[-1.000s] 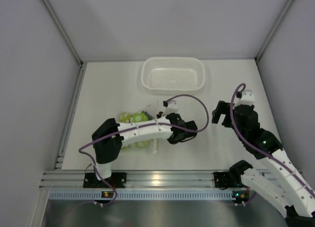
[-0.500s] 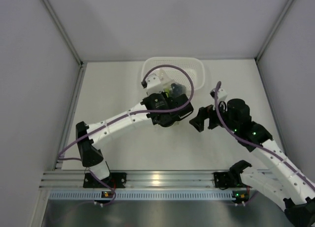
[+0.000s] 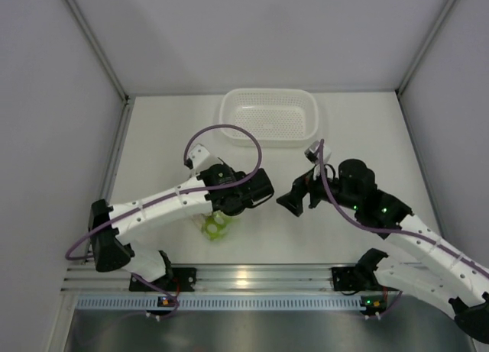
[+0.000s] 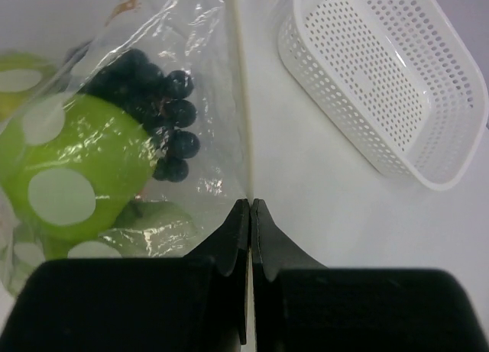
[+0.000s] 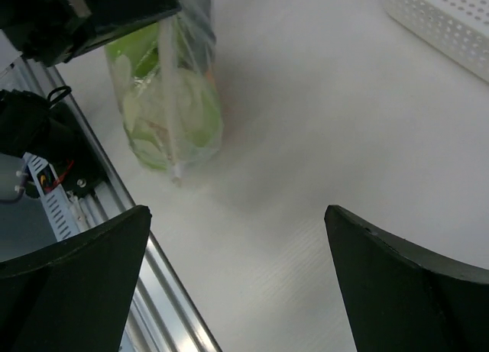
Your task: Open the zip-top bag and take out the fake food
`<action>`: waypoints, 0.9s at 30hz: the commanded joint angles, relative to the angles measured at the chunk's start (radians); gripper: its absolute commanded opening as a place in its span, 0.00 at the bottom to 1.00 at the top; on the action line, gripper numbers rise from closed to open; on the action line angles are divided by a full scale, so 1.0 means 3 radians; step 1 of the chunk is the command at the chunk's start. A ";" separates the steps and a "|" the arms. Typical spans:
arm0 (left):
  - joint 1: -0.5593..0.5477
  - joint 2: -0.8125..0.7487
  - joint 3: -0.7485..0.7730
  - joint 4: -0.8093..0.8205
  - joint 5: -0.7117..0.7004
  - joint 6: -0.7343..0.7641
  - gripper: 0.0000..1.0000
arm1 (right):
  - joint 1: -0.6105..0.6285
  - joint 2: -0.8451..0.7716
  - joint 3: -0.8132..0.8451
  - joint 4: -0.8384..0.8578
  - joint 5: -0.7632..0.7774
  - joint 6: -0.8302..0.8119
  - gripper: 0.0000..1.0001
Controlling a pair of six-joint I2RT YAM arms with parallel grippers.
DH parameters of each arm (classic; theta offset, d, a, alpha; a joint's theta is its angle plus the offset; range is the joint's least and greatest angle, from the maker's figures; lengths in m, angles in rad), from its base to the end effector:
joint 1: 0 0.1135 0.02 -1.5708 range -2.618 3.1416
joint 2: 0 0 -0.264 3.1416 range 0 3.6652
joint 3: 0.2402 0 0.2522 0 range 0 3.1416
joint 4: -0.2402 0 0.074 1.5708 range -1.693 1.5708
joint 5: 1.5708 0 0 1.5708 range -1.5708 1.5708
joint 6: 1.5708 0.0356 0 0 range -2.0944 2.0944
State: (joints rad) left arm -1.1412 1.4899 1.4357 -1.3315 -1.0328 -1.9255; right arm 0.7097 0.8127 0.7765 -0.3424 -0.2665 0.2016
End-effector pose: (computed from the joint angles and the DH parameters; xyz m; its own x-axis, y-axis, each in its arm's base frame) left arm 0.1375 -0.2268 0.3326 -0.2330 -0.6452 -0.7276 -0.5228 0.7140 -0.4657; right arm 0.1351 0.1284 0.3162 -0.4377 -0.1214 -0.8909 -0.7416 0.6090 0.2814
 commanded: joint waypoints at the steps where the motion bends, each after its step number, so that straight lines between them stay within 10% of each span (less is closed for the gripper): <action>1: -0.0021 -0.0246 -0.0162 0.0261 -0.0039 -0.0591 0.00 | 0.0328 -0.0183 -0.0184 0.0665 0.0008 -0.0023 0.98; 27: -0.0021 -0.0502 -0.0429 0.0455 0.0145 -0.0914 0.00 | 0.0738 0.0455 -0.1474 0.3881 0.0541 0.0289 0.69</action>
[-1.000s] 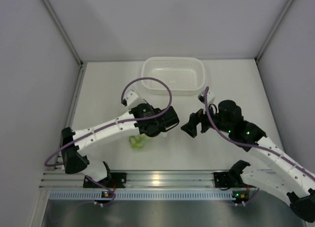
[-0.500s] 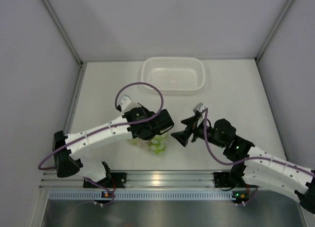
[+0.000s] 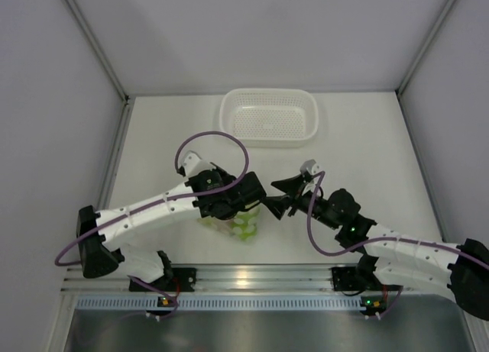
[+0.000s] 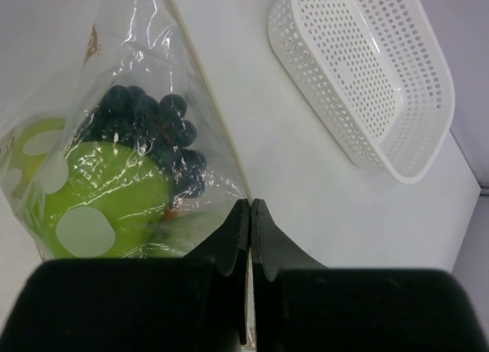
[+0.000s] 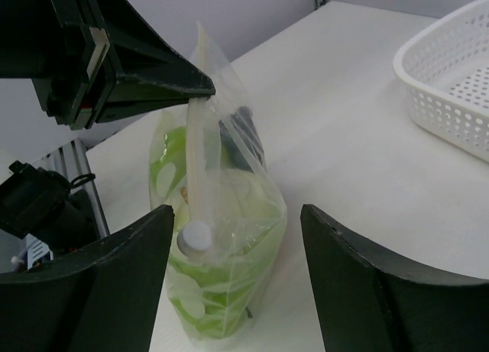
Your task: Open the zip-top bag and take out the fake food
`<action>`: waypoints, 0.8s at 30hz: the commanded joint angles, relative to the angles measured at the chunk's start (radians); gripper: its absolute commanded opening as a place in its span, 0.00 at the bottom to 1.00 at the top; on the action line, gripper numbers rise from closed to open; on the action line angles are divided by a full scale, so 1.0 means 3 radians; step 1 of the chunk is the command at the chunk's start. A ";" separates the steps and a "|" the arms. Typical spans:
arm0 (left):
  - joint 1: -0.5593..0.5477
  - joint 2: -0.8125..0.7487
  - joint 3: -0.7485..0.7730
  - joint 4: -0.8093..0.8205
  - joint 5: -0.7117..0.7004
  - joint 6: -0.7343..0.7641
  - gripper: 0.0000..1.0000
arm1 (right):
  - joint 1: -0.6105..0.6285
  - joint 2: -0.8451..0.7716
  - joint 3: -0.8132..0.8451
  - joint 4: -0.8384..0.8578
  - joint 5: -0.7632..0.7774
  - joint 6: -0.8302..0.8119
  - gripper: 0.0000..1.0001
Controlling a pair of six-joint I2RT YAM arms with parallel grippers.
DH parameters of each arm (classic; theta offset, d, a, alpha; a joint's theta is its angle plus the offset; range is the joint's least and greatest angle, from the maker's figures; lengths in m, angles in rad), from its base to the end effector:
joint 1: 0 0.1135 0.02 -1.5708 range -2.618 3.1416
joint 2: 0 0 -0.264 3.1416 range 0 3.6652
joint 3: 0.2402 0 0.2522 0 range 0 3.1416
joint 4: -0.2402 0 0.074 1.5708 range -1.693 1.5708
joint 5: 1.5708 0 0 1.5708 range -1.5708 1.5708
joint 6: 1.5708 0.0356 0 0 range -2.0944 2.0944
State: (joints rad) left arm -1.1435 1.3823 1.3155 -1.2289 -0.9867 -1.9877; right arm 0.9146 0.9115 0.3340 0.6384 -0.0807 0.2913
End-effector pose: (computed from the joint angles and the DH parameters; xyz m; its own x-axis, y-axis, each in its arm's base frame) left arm 0.1283 -0.2101 0.3262 -0.2115 -0.7522 -0.6241 -0.5299 0.6248 -0.5735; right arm 0.1231 0.1646 0.2454 -0.2053 0.2025 -0.9575 -0.8142 0.5076 0.2820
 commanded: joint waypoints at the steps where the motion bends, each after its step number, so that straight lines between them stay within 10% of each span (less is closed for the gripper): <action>1: -0.0013 -0.0154 -0.0034 0.0113 0.0001 -0.0712 0.00 | 0.0055 0.0172 0.0006 0.0658 -0.0074 -0.0015 0.67; 11: -0.0013 -0.0215 -0.0064 0.0118 0.0006 -0.0727 0.00 | 0.0168 0.0479 0.0001 0.0868 -0.0084 -0.0178 0.61; 18: -0.0013 -0.0256 -0.0080 0.0118 -0.0009 -0.0686 0.00 | 0.0178 0.0551 0.0144 0.0685 0.0029 -0.0347 0.14; 24: -0.0013 -0.0312 -0.0116 0.0123 -0.0091 -0.0569 0.04 | 0.0178 0.0480 0.0369 0.0286 0.0018 -0.0525 0.02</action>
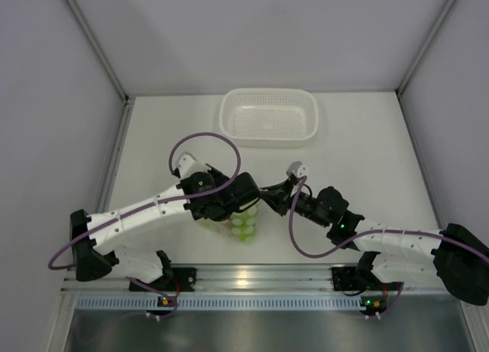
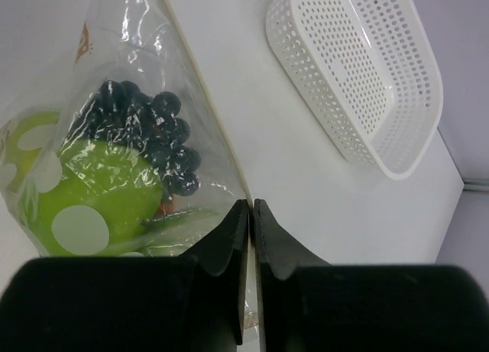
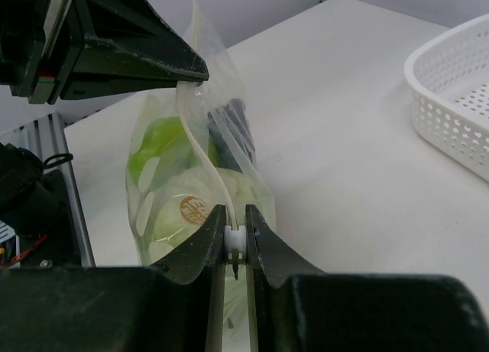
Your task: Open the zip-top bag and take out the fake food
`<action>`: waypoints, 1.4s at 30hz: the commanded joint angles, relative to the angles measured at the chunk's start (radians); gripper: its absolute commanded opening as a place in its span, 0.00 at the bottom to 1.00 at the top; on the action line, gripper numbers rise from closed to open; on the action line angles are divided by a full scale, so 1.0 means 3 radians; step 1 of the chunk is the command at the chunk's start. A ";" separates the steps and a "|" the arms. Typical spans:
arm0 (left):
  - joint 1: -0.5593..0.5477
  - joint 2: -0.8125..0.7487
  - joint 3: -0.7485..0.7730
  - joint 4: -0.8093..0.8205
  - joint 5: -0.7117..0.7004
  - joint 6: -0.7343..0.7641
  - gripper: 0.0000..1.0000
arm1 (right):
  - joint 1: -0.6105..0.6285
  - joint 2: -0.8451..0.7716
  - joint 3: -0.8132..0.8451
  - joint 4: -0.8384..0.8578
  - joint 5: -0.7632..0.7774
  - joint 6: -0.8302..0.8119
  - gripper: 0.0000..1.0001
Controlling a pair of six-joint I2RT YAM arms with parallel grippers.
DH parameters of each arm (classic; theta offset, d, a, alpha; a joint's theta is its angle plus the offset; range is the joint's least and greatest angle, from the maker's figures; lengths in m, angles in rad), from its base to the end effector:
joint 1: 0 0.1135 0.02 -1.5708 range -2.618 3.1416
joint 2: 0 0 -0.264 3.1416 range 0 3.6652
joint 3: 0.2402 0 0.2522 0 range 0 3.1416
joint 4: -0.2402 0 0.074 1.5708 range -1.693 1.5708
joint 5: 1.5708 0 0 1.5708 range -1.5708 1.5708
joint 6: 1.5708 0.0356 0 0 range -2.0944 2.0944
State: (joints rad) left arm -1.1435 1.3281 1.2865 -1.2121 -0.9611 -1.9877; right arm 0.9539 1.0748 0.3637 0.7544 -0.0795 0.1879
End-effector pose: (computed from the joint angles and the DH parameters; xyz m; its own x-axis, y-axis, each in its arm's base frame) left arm 0.1232 -0.2002 0.3298 -0.2202 -0.7798 -0.5860 -0.5281 0.6004 -0.6005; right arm 0.1299 0.1880 0.2360 -0.1359 0.1303 -0.9821 -0.8486 0.4964 0.1833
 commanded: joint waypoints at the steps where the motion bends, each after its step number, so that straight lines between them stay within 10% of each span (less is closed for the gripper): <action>1: -0.0013 -0.0137 -0.0009 0.0062 -0.0212 -0.0503 0.13 | 0.0047 -0.0080 0.0311 -0.0197 0.0015 -0.0222 0.00; 12: -0.0013 -0.0254 0.0421 0.0144 -0.0977 0.1505 0.99 | 0.0047 -0.0520 0.0919 -0.1793 0.0204 -0.0810 0.00; 17: 0.0032 -0.0601 0.0029 0.1618 -0.0756 0.3983 0.99 | 0.0047 -0.0698 0.0981 -0.2115 0.0214 -0.0958 0.00; 18: 0.0083 -0.0698 -0.0104 0.2518 -0.0470 0.4433 0.99 | 0.0047 -0.0724 0.1006 -0.2146 0.0214 -0.0979 0.00; 23: 0.0711 -0.1159 -0.0668 0.3615 0.1991 0.5835 0.99 | 0.0047 -0.0801 0.1109 -0.2411 0.0133 -0.1061 0.00; 32: 0.0892 -0.1109 -0.0679 0.3249 0.4361 0.7739 0.93 | 0.0042 -0.0944 0.1186 -0.2760 -0.0133 -0.1148 0.00; 42: 0.1209 -0.0470 -0.0137 0.2150 0.5387 0.8379 0.77 | 0.0047 -0.1067 0.1129 -0.2806 -0.0384 -0.1337 0.00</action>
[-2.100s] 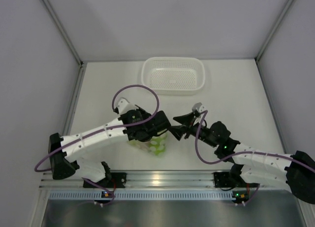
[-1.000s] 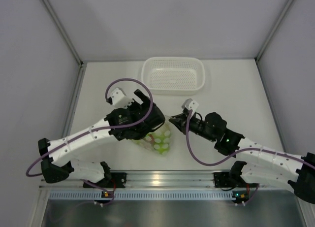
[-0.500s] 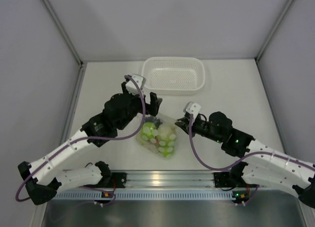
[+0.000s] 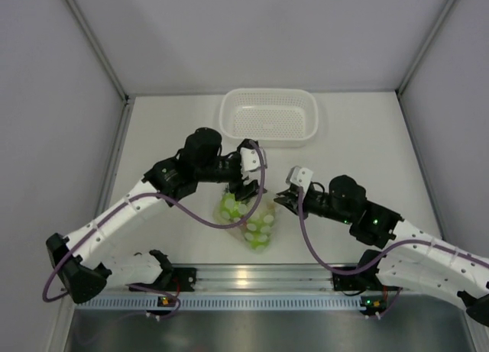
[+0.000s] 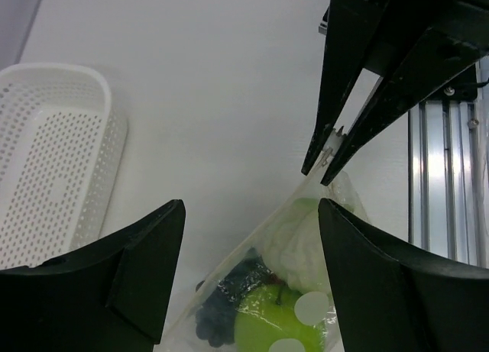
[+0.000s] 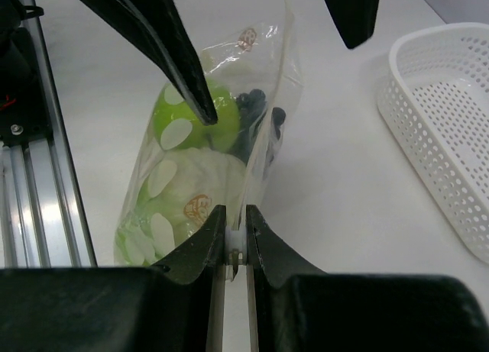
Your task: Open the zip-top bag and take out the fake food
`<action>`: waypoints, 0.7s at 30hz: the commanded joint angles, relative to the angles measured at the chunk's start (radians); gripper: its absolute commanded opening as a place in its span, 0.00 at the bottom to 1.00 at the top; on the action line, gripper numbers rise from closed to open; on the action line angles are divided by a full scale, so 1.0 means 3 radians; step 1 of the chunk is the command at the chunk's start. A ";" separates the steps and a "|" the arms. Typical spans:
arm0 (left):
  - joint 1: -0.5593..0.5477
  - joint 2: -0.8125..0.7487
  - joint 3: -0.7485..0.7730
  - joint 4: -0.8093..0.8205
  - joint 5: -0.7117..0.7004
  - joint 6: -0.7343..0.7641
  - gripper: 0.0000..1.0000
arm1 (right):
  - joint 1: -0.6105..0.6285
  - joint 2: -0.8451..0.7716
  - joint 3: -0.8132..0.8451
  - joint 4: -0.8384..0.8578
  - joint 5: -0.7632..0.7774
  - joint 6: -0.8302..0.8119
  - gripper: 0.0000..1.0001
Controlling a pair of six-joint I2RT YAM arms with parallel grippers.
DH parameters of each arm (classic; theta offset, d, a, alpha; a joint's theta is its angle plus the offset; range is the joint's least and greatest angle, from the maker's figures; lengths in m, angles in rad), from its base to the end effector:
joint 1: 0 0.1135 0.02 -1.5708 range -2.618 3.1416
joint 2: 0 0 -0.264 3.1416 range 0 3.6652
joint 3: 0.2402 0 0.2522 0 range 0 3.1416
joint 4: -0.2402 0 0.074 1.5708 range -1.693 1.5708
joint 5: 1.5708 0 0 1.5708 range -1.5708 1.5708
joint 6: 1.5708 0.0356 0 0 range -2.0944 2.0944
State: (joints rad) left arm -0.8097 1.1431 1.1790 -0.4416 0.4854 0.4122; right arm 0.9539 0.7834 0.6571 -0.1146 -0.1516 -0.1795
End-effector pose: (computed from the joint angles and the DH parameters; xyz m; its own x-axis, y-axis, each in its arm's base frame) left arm 0.1605 -0.1925 0.3808 0.1256 0.3819 -0.9156 0.9668 0.1600 0.1994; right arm 0.1053 0.1577 0.3024 0.0233 -0.2722 -0.9620 -0.9015 0.4102 -0.1379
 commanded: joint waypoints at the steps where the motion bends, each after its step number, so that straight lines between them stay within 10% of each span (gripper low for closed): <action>1: 0.0106 0.0274 0.0278 -0.0476 0.0586 0.0441 0.76 | 0.0042 -0.0116 0.0152 0.0096 -0.0184 -0.0123 0.00; 12: 0.0152 0.0618 0.0324 -0.0563 0.0867 0.0538 0.52 | 0.0047 -0.0121 0.0218 0.0121 -0.0119 -0.0189 0.00; 14: 0.0158 0.0628 0.0324 -0.0563 0.0867 0.0543 0.12 | 0.0047 -0.0136 0.0198 0.0152 -0.0083 -0.0169 0.00; 16: 0.0158 0.0653 0.0360 -0.0563 0.0852 0.0518 0.00 | 0.0047 -0.0157 0.0193 0.0178 -0.0077 -0.0159 0.00; 21: 0.0158 0.0694 0.0478 -0.0563 0.0729 0.0401 0.00 | 0.0042 -0.0259 0.0116 0.0229 -0.0083 -0.0107 0.04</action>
State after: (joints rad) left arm -0.7673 1.3468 1.2655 -0.6163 0.7002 0.5434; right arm 0.9539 0.7479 0.6571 -0.1249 -0.1753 -0.2165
